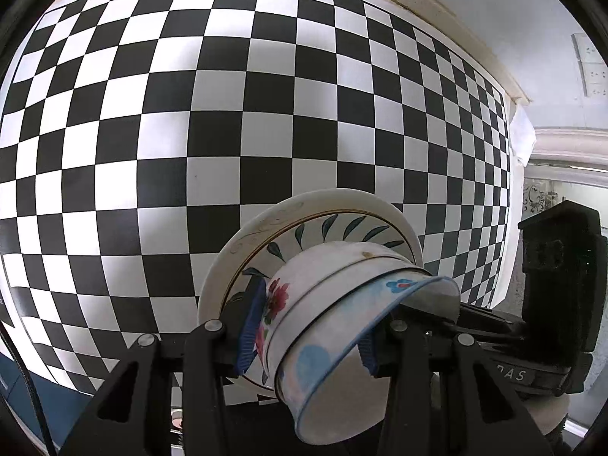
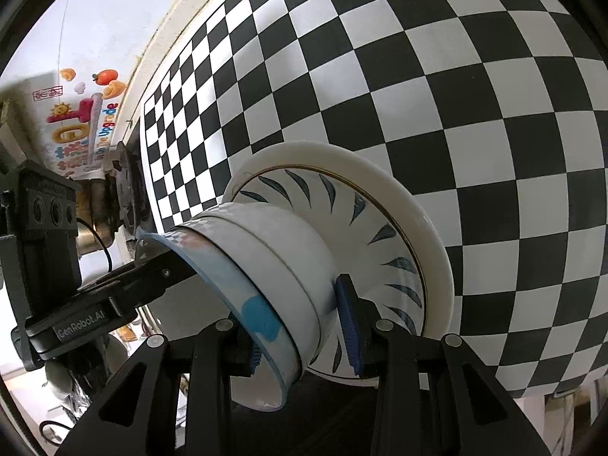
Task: Organize plates and bowls
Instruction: 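Carry the bowl stack with both tools and lower it onto the blue-striped plate, then open both tools and lift them away from the bowl stack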
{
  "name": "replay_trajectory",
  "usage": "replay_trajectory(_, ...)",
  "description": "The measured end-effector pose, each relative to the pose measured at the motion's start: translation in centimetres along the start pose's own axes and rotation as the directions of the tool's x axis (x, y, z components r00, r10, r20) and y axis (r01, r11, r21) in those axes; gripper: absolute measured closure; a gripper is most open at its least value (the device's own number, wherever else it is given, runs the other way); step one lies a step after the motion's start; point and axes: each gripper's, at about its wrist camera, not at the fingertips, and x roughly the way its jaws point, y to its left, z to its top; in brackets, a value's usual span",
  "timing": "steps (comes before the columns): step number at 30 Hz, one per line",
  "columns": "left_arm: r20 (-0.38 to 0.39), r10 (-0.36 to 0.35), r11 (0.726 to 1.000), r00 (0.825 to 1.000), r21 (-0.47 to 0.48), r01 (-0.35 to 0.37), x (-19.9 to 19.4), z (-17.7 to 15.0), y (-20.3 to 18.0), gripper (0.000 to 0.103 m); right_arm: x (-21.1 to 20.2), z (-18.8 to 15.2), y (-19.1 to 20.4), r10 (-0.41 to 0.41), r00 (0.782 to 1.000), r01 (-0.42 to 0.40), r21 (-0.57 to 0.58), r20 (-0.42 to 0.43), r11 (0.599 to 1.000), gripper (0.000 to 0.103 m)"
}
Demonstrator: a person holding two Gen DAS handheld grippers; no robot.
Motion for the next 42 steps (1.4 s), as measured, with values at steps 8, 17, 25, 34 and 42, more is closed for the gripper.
replay_trajectory(8,-0.017,-0.021,1.000,1.000,0.001,0.021,0.5,-0.2,0.1,0.064,-0.4,-0.3,0.2,-0.044,0.999,0.044,-0.002,-0.006,0.999,0.066)
replay_trajectory(17,-0.034,-0.013,1.000,0.999,0.008,0.014,1.2,-0.5,0.0,0.064,-0.9,-0.3,-0.2,-0.060,0.998,0.060,0.008,0.001,0.998,0.066)
replay_trajectory(25,-0.041,0.006,1.000,0.999,0.020,-0.005,1.4,-0.9,0.1,0.064,-1.2,-0.2,0.2,-0.075,0.997,0.075,-0.001,0.013,0.997,0.066)
replay_trajectory(34,0.113,0.164,0.985,0.980,0.043,-0.169,-2.2,-2.1,-0.9,0.059,-2.8,-0.9,1.1,-0.103,0.993,0.106,-0.041,0.065,0.994,0.065)
replay_trajectory(42,0.260,0.229,0.966,0.938,0.055,-0.251,-5.0,-5.8,-1.8,0.051,-6.8,-4.6,4.6,-0.209,0.955,0.243,-0.146,0.211,0.959,0.033)
